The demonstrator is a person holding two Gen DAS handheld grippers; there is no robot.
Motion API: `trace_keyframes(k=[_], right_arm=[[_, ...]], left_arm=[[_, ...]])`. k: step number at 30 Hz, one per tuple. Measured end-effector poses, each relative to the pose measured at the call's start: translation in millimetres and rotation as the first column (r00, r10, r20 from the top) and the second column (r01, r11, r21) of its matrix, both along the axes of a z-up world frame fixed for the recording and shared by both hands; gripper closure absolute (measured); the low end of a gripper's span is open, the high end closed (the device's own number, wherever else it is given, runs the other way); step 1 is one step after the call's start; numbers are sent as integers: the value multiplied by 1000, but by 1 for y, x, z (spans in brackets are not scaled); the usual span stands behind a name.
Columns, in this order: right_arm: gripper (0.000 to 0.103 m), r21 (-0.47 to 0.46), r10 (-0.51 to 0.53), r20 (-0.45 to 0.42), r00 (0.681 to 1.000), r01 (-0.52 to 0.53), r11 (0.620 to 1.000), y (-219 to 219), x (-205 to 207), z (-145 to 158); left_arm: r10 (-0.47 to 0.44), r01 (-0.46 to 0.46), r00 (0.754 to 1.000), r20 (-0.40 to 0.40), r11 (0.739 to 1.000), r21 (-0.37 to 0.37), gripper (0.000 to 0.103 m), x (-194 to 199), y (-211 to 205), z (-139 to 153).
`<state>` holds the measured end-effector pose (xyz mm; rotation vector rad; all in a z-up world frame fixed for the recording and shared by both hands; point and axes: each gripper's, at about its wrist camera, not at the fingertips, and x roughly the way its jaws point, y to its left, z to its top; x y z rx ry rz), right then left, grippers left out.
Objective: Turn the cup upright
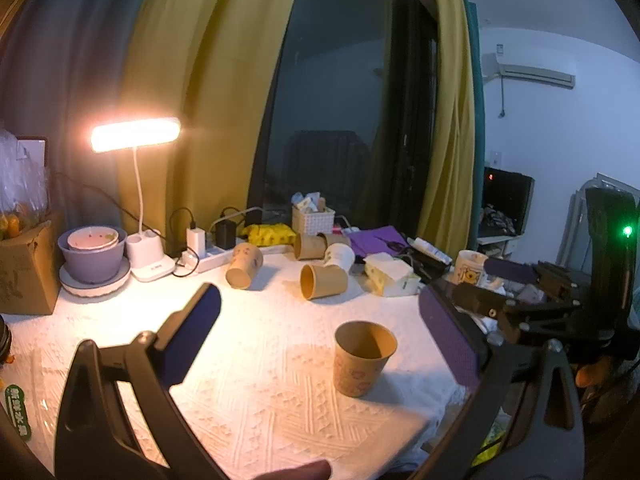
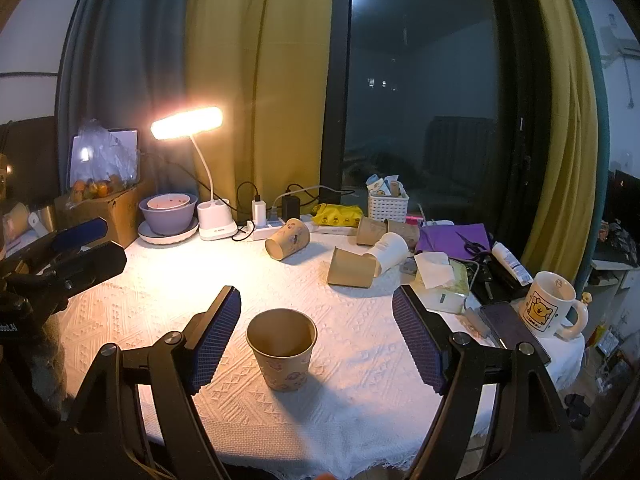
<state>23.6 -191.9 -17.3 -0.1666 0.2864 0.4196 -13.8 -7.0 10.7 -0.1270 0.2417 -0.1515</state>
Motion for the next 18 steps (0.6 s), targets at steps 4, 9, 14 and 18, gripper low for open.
trace_keyframes(k=[4,9,14,18], right_arm=[[22,2,-1,0,1000,1,1000,0,1,1],[22,0,0,-3,1000,0,1000,1,2,1],[22,-2,1,-5,1000,-1,1000,2,2,0],[22,-4,6,-11,1000,-6,1000,2,5,-3]], left_arm=[[-3,3,1000,-3,1000,-1,3,1,0,-2],[-2,2,1000,-4,1000,-1,3,1,-1,-3],[-4,4,1000,-7,1000,0,3,1,-2,-4],[-7,7,1000,-9,1000,2,3,1,-3,-6]])
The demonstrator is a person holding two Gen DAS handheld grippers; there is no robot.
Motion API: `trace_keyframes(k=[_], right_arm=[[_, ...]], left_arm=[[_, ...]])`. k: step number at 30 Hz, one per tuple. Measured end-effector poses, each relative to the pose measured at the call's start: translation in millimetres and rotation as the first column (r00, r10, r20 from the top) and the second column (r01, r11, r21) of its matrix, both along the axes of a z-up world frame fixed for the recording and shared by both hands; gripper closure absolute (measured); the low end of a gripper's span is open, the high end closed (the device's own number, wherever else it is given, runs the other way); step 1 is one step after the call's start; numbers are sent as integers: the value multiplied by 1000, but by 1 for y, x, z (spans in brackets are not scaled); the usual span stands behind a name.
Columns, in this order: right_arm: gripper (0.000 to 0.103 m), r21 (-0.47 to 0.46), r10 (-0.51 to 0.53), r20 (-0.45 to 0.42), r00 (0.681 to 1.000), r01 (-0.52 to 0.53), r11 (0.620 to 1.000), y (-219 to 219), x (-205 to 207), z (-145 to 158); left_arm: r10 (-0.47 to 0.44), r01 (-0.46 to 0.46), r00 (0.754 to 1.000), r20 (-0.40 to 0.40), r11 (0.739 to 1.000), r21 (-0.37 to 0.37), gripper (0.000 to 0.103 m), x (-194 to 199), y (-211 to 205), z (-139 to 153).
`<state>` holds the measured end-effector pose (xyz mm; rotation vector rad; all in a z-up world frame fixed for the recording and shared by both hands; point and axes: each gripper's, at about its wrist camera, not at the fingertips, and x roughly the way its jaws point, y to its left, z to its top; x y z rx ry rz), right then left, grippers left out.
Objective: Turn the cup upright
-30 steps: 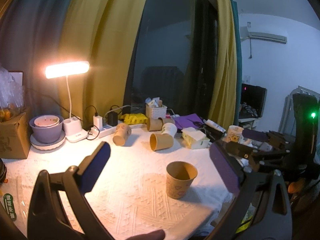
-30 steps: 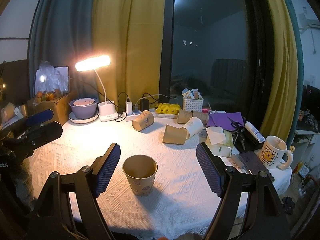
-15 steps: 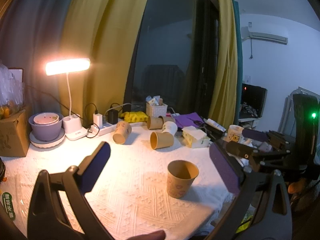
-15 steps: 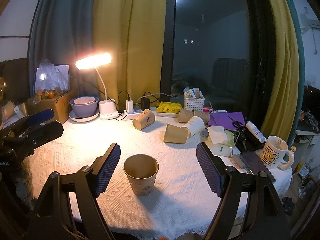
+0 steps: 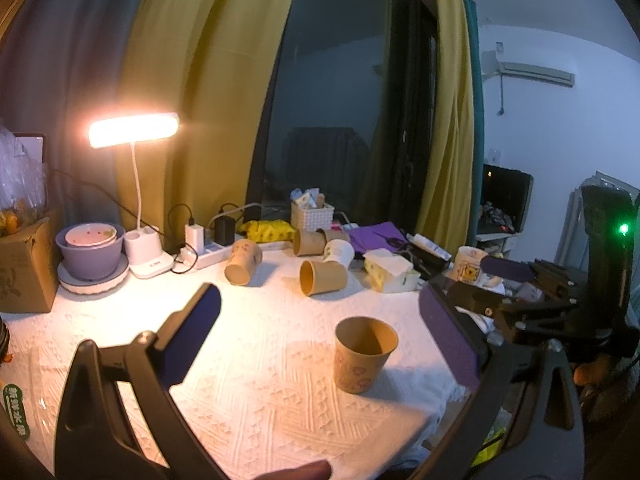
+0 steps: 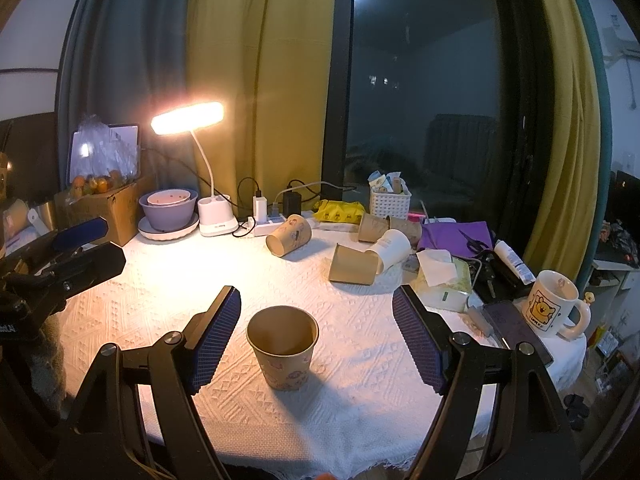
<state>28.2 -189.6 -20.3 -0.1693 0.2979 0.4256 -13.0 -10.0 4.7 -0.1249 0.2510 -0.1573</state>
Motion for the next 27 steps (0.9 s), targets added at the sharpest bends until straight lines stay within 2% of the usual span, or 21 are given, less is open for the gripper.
trace_keyframes(k=[27], right_arm=[[22,-17,12,-15,1000,-12,1000,1,5,-7]], left_arm=[[-34,34,999,-40,999,-15,3,6,1,-13]])
